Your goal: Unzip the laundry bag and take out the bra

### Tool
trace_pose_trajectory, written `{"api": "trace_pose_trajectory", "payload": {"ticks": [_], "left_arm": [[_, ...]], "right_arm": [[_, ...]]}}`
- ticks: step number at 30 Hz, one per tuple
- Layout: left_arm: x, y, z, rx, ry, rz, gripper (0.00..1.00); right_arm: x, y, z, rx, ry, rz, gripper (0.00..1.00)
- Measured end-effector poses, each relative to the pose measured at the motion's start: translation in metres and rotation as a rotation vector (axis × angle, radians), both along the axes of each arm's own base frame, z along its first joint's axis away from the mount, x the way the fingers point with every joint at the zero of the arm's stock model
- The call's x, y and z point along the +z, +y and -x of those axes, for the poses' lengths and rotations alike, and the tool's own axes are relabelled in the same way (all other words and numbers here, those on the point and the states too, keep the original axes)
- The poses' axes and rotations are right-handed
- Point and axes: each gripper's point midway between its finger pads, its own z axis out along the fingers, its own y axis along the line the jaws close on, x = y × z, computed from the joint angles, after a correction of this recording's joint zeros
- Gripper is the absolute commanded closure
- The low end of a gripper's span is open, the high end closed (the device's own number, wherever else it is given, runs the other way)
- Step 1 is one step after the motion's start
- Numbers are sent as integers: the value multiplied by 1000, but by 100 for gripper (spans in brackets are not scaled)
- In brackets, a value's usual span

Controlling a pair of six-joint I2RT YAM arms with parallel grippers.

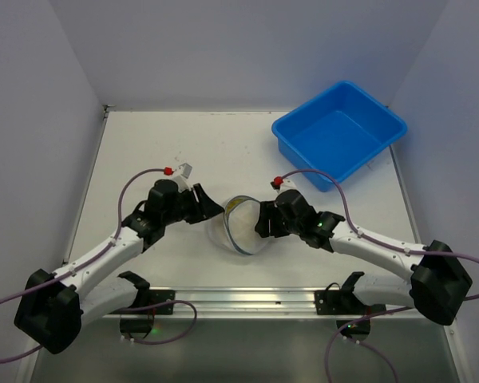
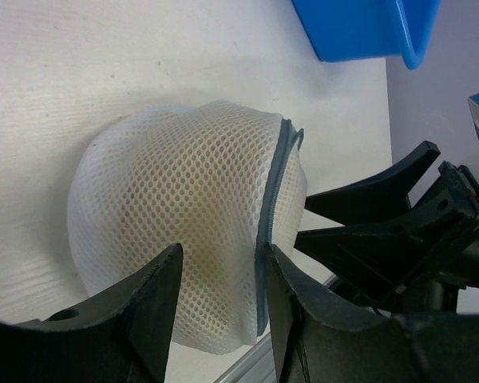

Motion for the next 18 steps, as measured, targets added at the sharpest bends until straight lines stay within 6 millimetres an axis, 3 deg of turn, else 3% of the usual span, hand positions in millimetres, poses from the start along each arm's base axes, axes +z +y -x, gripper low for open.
{"api": "trace_pose_trajectory", "payload": {"ticks": [6, 10, 13, 16, 18], "left_arm": [[15, -17, -6, -76, -14, 32, 49], [37, -24, -21, -111, -103, 10, 49], [41, -31, -33, -143, -137, -29, 53], [30, -36, -40, -174, -139, -86, 70], [16, -36, -42, -184, -119, -123, 90]], "right_arm": [[-5, -1, 1, 3, 7, 11, 41], [-3, 0, 0, 6, 0, 8, 41], [-3, 0, 0, 8, -2, 9, 41], [-3, 0, 0, 8, -2, 8, 41], [-3, 0, 0, 8, -3, 8, 41]]}}
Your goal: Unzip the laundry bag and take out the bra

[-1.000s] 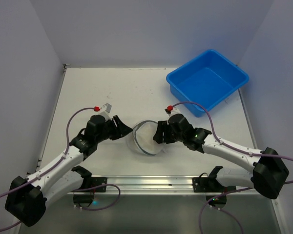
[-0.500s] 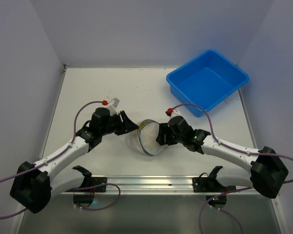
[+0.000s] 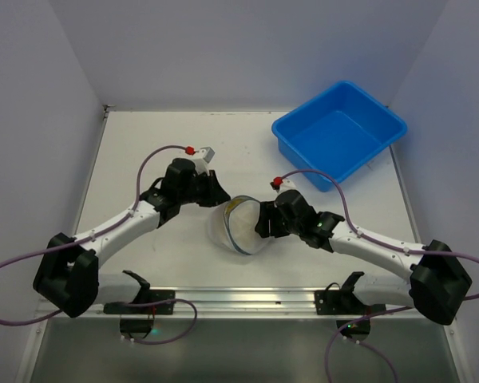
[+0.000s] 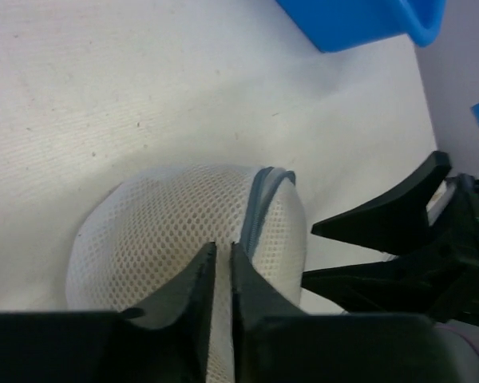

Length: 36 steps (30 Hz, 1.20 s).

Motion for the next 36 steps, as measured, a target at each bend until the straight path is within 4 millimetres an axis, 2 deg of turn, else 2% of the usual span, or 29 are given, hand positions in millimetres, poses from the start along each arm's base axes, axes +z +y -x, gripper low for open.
{"api": "trace_pose_trajectory", "payload": {"ticks": [1, 2, 7, 10, 14, 17, 19, 21, 23, 25, 26, 29, 32, 34, 36], "left_arm": [[-7, 1, 0, -1, 10, -21, 97], [-14, 3, 0, -1, 23, -42, 100], [-36, 14, 1, 28, 64, -124, 100], [-37, 19, 0, 49, 64, -141, 100], [-27, 23, 2, 76, 44, -125, 100], [-23, 27, 12, 102, 45, -87, 100], [-27, 31, 23, 121, 61, -57, 100], [-36, 35, 35, 143, 94, -33, 100], [-45, 38, 45, 158, 121, -19, 100], [-51, 41, 52, 177, 147, -4, 100], [-51, 42, 54, 185, 152, 2, 100], [-43, 43, 52, 211, 134, 27, 100], [-35, 45, 49, 226, 103, 40, 100], [-35, 45, 48, 230, 102, 39, 100], [-36, 45, 49, 231, 104, 38, 93]], "right_arm": [[0, 0, 0, 0, 0, 0, 41], [0, 0, 0, -1, 0, 1, 41], [3, -5, -3, -22, -19, 7, 41], [4, -13, -7, -51, -25, 19, 41], [1, -30, -13, -105, -14, 49, 41], [-3, -45, -14, -146, 3, 85, 41], [2, -48, -12, -149, 7, 97, 39], [18, -41, -12, -133, -15, 82, 37], [42, -28, -14, -113, -52, 38, 33], [73, -11, -20, -99, -100, -23, 23], [86, -3, -21, -93, -119, -50, 19], [113, 21, -27, -89, -150, -83, 17], [120, 47, -34, -85, -154, -72, 16], [110, 63, -33, -77, -135, -29, 18], [95, 76, -32, -75, -112, 19, 20]]}}
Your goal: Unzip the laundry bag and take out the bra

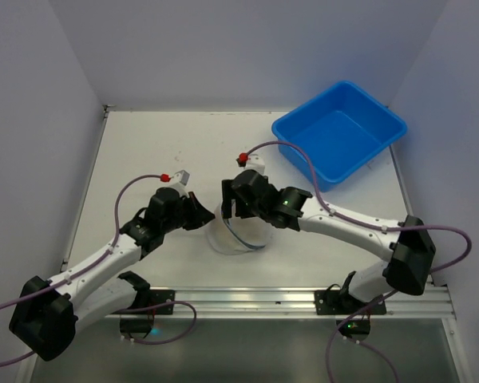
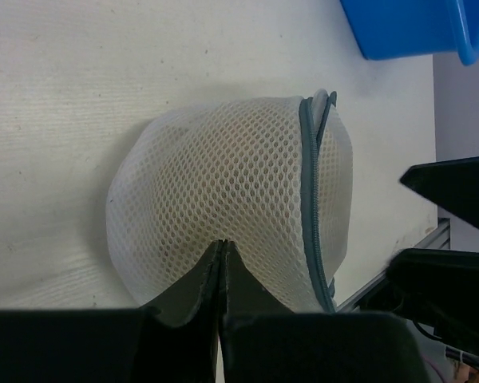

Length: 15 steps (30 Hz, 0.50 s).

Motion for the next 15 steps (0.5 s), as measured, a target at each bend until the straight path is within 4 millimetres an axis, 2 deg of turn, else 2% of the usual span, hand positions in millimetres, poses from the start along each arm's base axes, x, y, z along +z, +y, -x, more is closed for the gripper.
{"api": "trace_pose_trajectory", "payload": {"ticks": [2, 6, 10, 15], "left_arm": [[1, 0, 0, 3, 1, 4, 83], [4, 1, 0, 12, -4, 12, 71], [6, 1, 0, 13, -11, 15, 57], [4, -1, -1, 6, 0, 15, 51]], "right_arm": [[-20, 7, 1, -5, 30, 49, 22], [-56, 4, 4, -24, 91, 134, 24], [-64, 2, 5, -31, 106, 144, 24], [-73, 3, 5, -37, 119, 157, 27]]}}
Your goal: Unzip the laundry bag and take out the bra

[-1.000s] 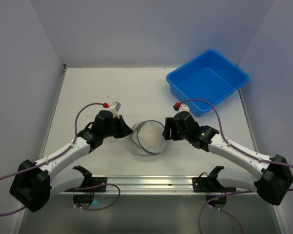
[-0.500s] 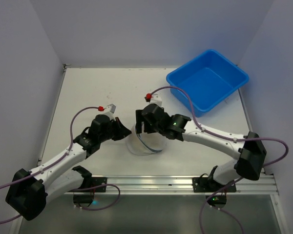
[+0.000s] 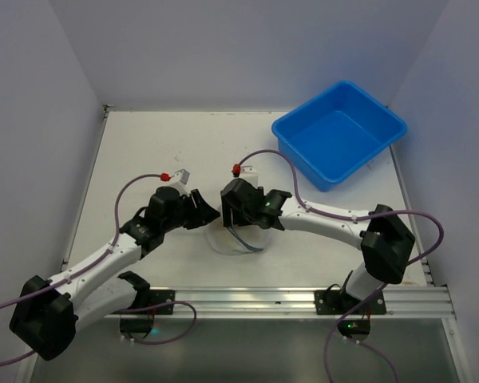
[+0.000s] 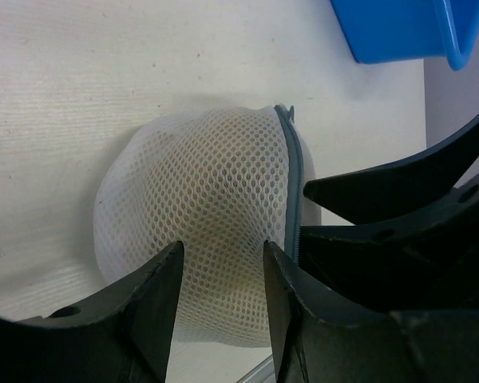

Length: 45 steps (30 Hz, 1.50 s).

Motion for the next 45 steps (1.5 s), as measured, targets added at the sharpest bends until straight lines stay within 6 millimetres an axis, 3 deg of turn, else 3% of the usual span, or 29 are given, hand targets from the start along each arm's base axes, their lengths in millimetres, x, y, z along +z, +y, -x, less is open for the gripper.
{"api": "trace_pose_trajectory", "payload": {"ticks": [4, 5, 6, 9, 12, 20, 27, 38, 41, 45], "left_arm": [[0, -4, -1, -14, 6, 7, 51], [1, -5, -2, -16, 5, 9, 51], [3, -5, -2, -17, 2, 12, 51], [9, -7, -5, -18, -11, 20, 51], [15, -9, -7, -19, -24, 29, 51], [17, -10, -7, -26, -26, 34, 50], [39, -20, -15, -51, -53, 60, 49], [50, -49, -23, -156, -52, 55, 48], [40, -57, -17, -186, -31, 34, 51], [31, -57, -13, -190, -16, -3, 64]], "right_arm": [[-14, -5, 3, -5, 20, 25, 48], [-16, -6, 4, -8, 22, 27, 56], [-18, -6, 4, -9, 24, 28, 72], [-19, -9, 5, -17, 17, 26, 93], [-16, -16, 9, -20, 10, 21, 99], [37, -26, 13, -5, -77, -96, 100], [77, -34, 17, 18, -189, -239, 100], [81, -31, 16, 70, -258, -277, 100], [76, -25, 14, 82, -253, -276, 100], [64, -22, 13, 86, -237, -255, 100]]}}
